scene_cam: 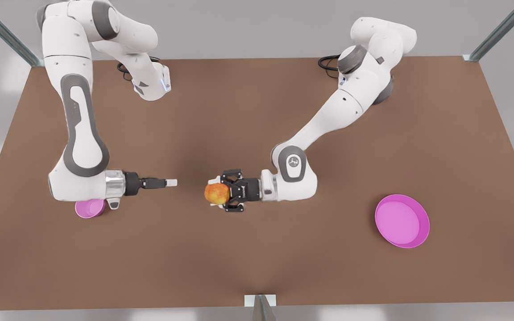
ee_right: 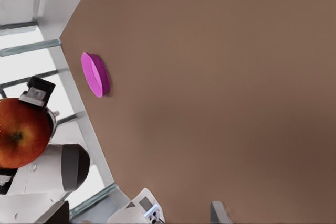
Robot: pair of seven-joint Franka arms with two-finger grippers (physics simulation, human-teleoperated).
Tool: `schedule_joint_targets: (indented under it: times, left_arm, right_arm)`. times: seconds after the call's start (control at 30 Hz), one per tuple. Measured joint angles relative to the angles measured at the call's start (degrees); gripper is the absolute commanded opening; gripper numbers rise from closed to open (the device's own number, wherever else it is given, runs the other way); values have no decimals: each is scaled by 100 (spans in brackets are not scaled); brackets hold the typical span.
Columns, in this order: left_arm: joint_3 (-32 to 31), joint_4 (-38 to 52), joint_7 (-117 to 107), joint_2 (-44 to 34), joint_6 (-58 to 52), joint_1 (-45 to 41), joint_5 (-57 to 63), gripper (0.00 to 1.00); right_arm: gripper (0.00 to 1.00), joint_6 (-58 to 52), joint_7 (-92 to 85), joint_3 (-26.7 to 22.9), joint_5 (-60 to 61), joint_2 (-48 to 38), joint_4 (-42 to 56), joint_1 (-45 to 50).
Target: Use the left arm to pick up the apple from the plate, transfer it to the gripper of the right arm, and then use the right arm to place it into the bowl
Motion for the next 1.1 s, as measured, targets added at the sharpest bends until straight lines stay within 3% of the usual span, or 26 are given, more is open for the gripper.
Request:
schedule_joint_targets:
  times: [0.47, 1.1]
  left_arm:
    - [-9, 60, 3218, 252, 356, -128, -431, 75]
    - [0, 56, 5124, 386, 379, -133, -533, 75]
  right_arm:
    - [100, 941, -1791, 514, 2454, 724, -80, 264]
    - [100, 856, -3312, 776, 2836, 689, -342, 214]
